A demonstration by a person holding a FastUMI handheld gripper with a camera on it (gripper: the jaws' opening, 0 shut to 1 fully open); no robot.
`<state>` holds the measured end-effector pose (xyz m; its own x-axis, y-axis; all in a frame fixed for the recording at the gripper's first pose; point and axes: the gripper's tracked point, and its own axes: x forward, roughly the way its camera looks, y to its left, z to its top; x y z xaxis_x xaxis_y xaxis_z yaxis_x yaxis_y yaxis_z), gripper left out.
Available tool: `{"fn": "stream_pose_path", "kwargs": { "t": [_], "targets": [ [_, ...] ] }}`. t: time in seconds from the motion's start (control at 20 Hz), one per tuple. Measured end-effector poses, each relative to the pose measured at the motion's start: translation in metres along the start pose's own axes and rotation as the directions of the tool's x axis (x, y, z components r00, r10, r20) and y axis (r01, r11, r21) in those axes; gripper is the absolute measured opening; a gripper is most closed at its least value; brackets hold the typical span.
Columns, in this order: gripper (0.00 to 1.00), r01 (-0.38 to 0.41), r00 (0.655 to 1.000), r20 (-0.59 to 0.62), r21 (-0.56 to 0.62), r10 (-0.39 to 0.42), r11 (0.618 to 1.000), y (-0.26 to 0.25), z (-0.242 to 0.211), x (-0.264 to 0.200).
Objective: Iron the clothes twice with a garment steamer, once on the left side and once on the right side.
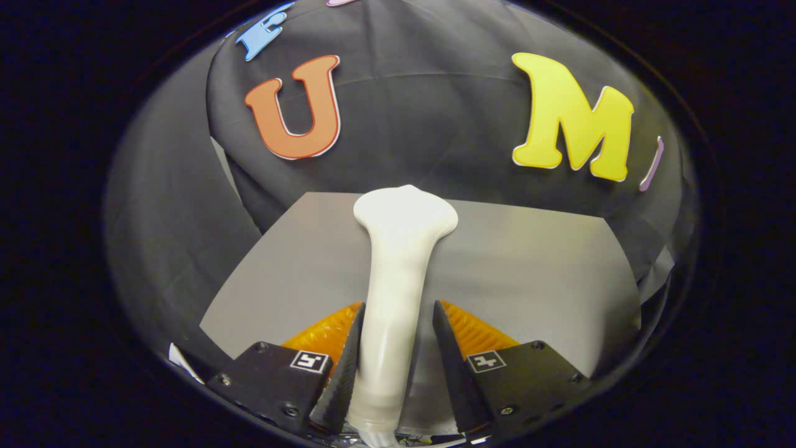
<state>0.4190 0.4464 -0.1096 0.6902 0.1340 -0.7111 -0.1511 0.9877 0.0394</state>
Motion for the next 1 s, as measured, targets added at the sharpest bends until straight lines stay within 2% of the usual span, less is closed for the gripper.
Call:
{"fn": "stream_pose_path", "kwargs": {
  "t": [0.1,0.3,0.45,0.8,1.0],
  "targets": [
    [0.5,0.02,1.0,0.006,-0.001,-0.02,1.0,0.002,0.001,-0.002],
    [0.38,0.02,0.999,0.028,0.003,-0.02,1.0,0.005,0.003,0.001],
    [0.33,-0.028,0.999,0.024,0.017,0.028,0.999,0.011,0.004,-0.003],
    [0.31,-0.14,0.98,0.144,0.032,0.134,0.99,0.011,0.017,-0.07],
    [0.31,-0.172,0.965,0.203,0.022,0.164,0.985,-0.007,0.016,-0.123]
  ]
}}
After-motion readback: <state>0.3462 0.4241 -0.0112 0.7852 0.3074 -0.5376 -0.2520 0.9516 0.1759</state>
